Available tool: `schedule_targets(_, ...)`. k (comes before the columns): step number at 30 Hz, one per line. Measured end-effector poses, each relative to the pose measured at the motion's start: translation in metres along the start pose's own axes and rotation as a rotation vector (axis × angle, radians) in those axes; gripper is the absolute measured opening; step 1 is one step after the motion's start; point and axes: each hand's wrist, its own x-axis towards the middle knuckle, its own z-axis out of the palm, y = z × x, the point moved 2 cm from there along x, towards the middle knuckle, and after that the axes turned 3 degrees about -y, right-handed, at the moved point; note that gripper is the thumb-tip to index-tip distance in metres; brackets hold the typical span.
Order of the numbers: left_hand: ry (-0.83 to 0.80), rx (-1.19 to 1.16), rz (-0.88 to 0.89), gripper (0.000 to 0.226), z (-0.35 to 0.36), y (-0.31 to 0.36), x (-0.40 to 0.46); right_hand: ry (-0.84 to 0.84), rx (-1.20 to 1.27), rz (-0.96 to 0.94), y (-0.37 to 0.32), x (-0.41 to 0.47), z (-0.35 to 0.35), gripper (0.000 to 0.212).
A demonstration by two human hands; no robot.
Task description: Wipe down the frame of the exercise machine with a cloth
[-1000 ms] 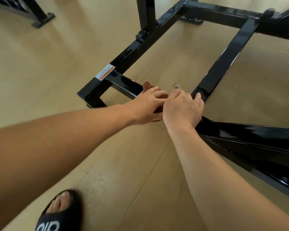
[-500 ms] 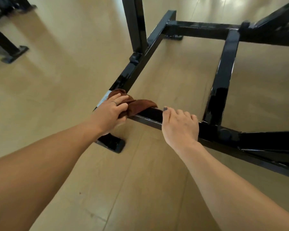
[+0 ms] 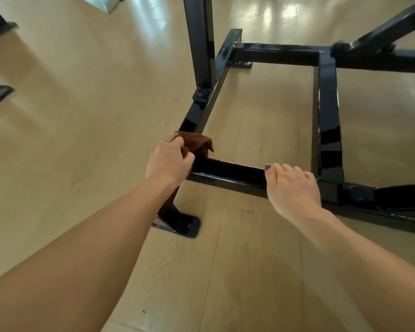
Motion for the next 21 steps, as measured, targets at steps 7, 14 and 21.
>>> schedule_targets(7,-0.025,-0.07,0.087,0.015,-0.007,-0.02,-0.06,-0.099,-0.034,-0.033,-0.006,-0.001,-0.014,0.046)
schedule_targets(14,-0.037,-0.053,0.086,0.01,-0.013,-0.039,-0.115,-0.135,0.099,0.047,-0.01,0.01,-0.017,0.049)
schedule_targets(21,-0.013,-0.091,-0.032,0.021,-0.008,-0.062,-0.12,-0.04,0.052,-0.03,-0.064,0.038,-0.005,0.051)
